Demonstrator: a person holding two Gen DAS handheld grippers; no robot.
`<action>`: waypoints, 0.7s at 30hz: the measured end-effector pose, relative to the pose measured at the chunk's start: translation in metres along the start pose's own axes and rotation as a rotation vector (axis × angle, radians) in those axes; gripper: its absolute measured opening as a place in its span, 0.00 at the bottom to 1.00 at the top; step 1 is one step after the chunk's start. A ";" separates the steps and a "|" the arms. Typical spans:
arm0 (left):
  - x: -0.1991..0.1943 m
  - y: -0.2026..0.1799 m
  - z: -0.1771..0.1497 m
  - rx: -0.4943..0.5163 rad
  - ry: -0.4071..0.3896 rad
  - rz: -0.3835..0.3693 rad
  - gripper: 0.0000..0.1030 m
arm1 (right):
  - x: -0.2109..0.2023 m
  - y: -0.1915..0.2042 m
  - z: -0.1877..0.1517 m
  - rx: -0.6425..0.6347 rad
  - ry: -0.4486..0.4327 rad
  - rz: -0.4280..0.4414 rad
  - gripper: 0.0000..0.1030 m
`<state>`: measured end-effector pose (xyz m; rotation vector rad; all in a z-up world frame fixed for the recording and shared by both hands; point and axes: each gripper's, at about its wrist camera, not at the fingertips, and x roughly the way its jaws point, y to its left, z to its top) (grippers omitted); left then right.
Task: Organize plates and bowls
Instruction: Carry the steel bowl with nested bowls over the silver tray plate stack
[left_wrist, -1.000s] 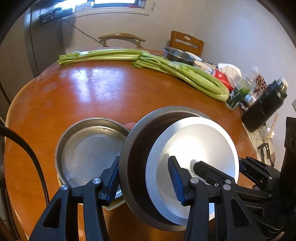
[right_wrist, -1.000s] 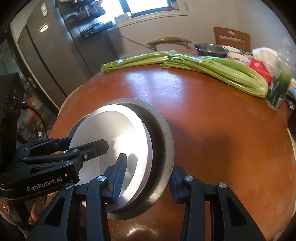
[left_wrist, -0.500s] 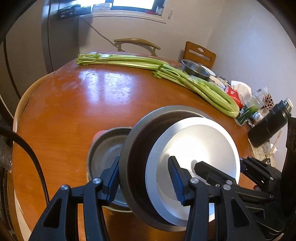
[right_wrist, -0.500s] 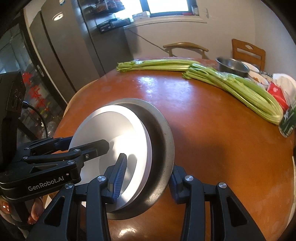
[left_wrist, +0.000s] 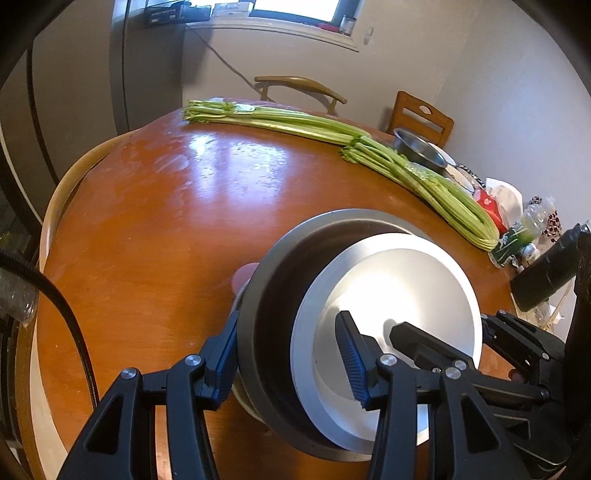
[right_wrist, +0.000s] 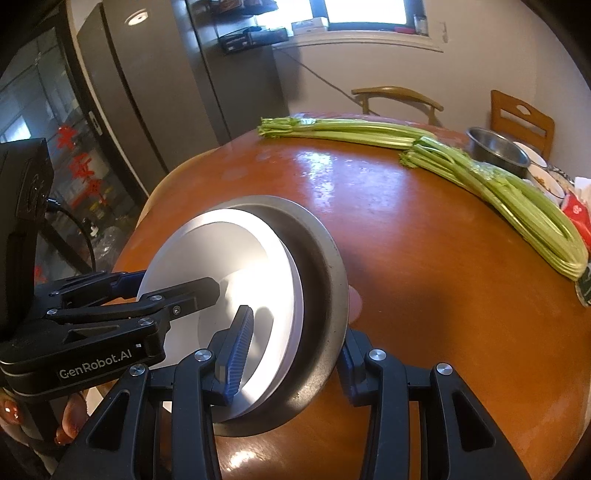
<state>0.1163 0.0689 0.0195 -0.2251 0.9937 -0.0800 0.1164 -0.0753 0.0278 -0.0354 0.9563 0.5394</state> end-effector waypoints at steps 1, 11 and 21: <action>0.001 0.002 0.000 -0.004 0.002 0.003 0.48 | 0.001 0.000 -0.001 0.001 0.003 0.004 0.42; 0.006 0.011 -0.002 -0.011 0.010 0.013 0.48 | 0.015 0.005 0.000 0.004 0.029 0.019 0.42; 0.012 0.012 -0.003 -0.003 0.016 0.033 0.48 | 0.020 0.003 0.000 0.015 0.042 0.022 0.42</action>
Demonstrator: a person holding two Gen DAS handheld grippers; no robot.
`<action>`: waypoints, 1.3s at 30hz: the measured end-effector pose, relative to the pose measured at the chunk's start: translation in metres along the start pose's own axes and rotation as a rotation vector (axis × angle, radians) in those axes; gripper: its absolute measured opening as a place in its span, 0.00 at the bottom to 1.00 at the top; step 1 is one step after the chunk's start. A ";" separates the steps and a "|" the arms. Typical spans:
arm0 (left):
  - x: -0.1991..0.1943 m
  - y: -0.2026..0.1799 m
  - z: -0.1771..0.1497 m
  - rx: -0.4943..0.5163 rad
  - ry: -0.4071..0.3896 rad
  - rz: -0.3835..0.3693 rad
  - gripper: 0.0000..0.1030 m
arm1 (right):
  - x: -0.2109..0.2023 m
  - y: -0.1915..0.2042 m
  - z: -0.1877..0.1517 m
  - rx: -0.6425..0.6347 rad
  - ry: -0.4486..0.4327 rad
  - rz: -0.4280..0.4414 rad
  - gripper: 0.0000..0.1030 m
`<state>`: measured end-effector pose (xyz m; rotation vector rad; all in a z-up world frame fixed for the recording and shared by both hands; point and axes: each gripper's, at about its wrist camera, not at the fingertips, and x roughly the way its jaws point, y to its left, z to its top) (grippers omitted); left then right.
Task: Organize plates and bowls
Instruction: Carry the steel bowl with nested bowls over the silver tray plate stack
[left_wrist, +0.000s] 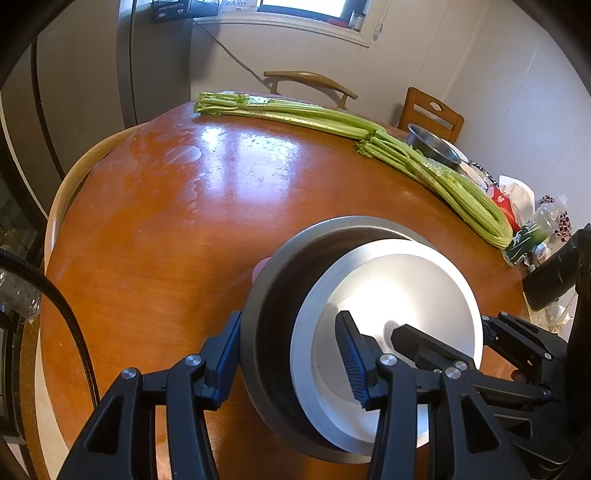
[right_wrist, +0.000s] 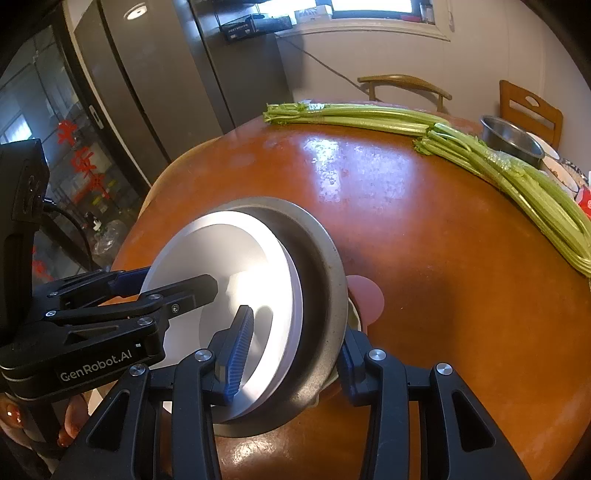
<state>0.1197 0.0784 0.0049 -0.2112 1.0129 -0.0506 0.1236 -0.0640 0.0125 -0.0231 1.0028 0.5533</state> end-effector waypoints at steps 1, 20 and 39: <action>0.001 0.000 0.000 0.001 0.001 0.001 0.48 | 0.001 0.000 -0.001 0.003 0.003 0.000 0.42; 0.008 -0.002 0.002 0.004 0.005 0.023 0.48 | 0.009 -0.005 0.000 0.017 0.009 0.011 0.42; 0.020 -0.005 0.002 0.016 0.026 0.043 0.48 | 0.014 -0.004 -0.004 0.004 0.005 -0.034 0.43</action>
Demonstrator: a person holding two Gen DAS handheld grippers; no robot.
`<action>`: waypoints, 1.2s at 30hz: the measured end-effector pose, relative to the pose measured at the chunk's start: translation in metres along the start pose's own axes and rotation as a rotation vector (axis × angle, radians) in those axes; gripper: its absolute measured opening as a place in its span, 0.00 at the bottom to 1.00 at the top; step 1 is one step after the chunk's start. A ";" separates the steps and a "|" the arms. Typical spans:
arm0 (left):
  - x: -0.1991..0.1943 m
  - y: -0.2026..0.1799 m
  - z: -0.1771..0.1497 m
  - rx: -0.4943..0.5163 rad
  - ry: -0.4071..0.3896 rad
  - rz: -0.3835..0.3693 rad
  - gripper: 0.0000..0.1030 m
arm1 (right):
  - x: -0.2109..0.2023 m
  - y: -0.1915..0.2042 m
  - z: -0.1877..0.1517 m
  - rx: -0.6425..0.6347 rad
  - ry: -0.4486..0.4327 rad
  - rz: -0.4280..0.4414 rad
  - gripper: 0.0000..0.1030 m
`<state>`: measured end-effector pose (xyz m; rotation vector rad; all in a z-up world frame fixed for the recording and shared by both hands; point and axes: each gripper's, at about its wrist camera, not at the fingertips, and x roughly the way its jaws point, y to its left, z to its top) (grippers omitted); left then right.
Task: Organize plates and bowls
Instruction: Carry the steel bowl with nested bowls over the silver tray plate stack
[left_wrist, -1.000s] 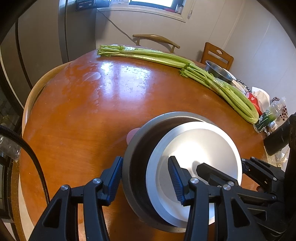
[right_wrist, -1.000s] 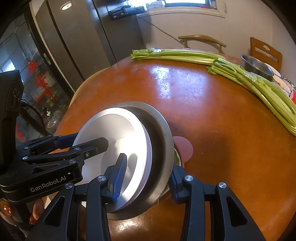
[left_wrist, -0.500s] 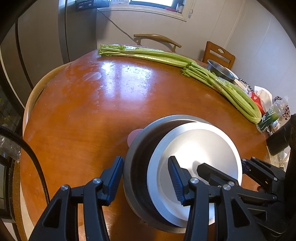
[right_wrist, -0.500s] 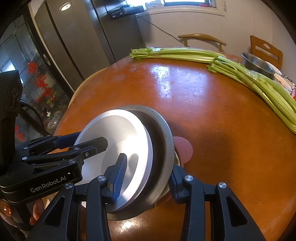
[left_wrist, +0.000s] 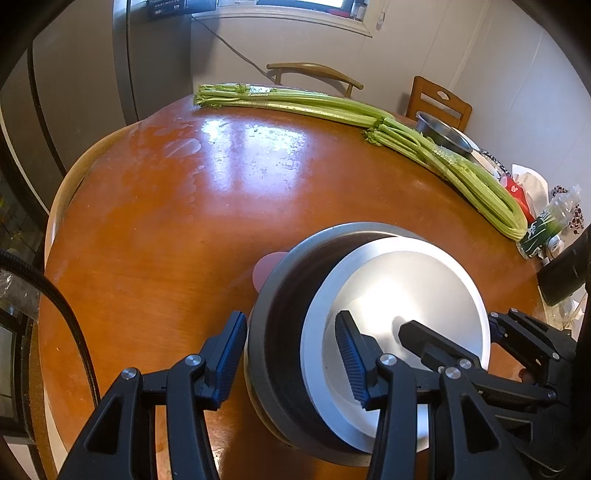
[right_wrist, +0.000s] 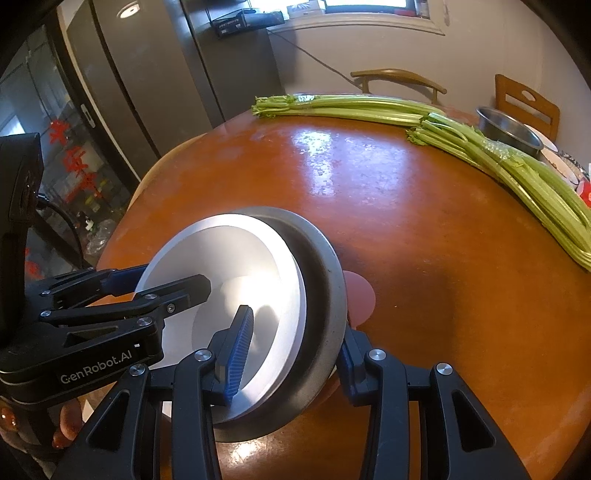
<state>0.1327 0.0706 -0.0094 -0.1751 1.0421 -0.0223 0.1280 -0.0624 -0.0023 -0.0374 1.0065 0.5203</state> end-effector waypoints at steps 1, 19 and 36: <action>0.001 0.000 0.001 0.001 0.001 0.000 0.48 | 0.000 0.001 0.000 0.000 0.000 -0.003 0.43; -0.001 0.002 -0.002 0.018 -0.010 0.023 0.49 | 0.005 0.003 -0.001 -0.025 -0.009 -0.055 0.43; -0.028 -0.004 -0.001 0.045 -0.084 0.011 0.51 | -0.001 0.005 -0.001 -0.052 -0.033 -0.074 0.53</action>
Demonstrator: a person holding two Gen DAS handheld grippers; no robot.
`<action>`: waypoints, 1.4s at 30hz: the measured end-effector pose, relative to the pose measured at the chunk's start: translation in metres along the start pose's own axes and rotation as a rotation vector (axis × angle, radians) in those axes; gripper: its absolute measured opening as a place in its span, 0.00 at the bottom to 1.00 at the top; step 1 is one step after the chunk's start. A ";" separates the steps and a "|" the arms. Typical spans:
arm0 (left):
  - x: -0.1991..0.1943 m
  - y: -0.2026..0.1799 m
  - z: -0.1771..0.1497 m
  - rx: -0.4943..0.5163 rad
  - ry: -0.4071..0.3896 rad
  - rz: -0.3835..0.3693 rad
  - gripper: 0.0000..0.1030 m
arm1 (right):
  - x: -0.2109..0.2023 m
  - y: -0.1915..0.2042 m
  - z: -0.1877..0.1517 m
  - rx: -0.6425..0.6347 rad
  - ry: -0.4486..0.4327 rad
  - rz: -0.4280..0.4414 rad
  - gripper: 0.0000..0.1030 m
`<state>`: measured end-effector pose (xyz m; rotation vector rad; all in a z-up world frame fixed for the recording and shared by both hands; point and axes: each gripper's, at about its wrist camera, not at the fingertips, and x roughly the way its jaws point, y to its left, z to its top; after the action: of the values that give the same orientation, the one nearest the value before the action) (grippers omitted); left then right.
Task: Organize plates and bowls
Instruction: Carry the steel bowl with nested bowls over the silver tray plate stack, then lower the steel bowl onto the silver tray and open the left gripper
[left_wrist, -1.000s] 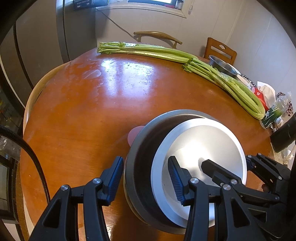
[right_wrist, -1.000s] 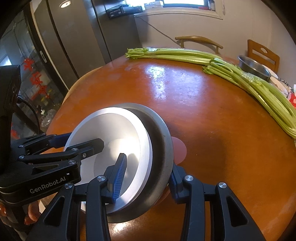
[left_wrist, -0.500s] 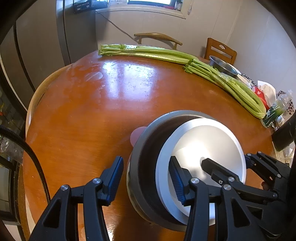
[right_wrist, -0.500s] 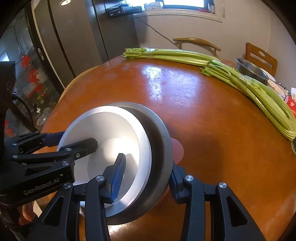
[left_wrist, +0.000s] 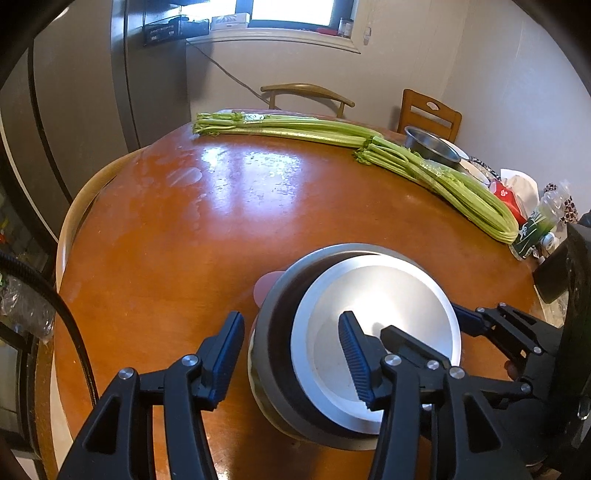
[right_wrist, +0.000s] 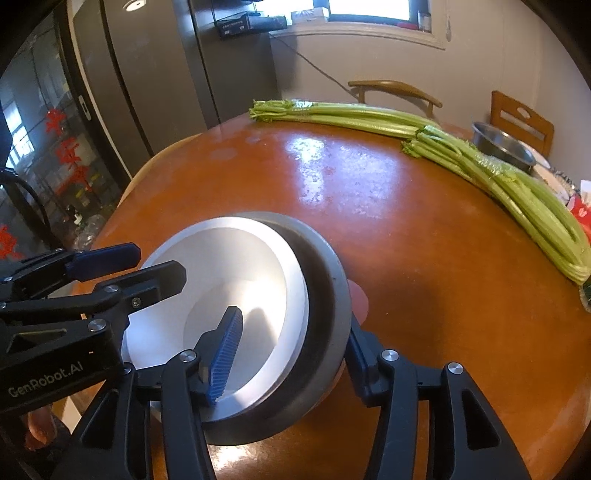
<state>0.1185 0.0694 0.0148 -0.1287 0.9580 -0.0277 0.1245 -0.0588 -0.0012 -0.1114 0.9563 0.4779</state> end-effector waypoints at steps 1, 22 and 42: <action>0.000 0.000 0.000 0.000 0.001 0.002 0.51 | 0.000 0.000 0.000 0.000 -0.002 -0.009 0.53; -0.039 -0.009 -0.021 -0.001 -0.076 0.020 0.52 | -0.055 0.001 -0.019 -0.036 -0.138 -0.062 0.58; -0.072 -0.035 -0.100 0.032 -0.110 0.041 0.55 | -0.099 0.021 -0.104 -0.017 -0.168 -0.076 0.60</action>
<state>-0.0038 0.0309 0.0205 -0.0801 0.8500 0.0023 -0.0109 -0.1047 0.0210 -0.1206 0.7810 0.4189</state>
